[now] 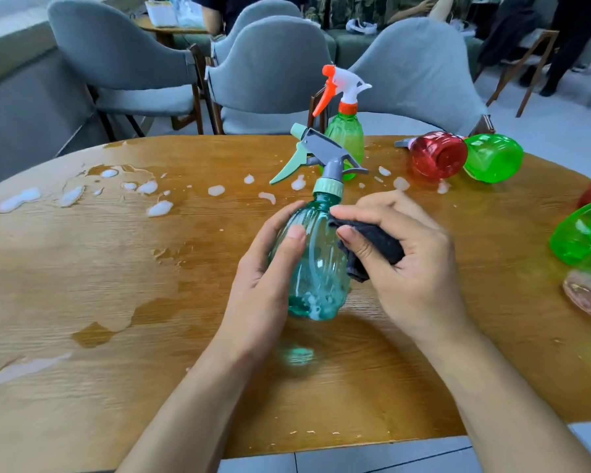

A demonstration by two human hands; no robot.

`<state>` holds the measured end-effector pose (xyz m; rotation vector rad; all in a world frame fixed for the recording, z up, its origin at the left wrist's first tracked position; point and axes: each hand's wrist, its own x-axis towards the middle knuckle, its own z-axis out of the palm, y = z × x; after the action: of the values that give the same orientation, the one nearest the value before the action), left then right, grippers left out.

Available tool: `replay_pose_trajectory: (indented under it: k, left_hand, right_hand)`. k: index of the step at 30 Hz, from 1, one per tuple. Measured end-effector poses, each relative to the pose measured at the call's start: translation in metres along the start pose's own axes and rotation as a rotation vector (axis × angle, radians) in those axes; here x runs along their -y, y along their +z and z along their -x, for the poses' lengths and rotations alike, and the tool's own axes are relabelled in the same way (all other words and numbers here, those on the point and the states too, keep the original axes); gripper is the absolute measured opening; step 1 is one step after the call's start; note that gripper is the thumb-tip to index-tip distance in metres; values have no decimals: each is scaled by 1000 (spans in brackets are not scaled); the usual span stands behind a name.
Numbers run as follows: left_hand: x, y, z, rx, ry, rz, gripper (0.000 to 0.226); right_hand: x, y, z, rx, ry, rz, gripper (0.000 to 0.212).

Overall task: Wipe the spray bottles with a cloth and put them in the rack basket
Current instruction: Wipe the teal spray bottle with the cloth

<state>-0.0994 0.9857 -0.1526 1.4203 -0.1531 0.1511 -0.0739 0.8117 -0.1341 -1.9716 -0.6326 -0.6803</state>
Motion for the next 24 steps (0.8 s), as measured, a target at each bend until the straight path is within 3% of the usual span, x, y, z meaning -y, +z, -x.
replay_pose_trajectory:
  k: [9, 18, 24]
  left_hand:
    - [4, -11, -2, -144, -51, 58, 42]
    - [8, -19, -5, -181, -66, 73, 34]
    - [-2, -29, -8, -236, -78, 107, 40]
  right_hand:
    - [7, 17, 13, 150, -176, 76, 23]
    - [15, 31, 33, 184, -361, 211, 17]
    - [2, 21, 40, 387, -295, 353, 19]
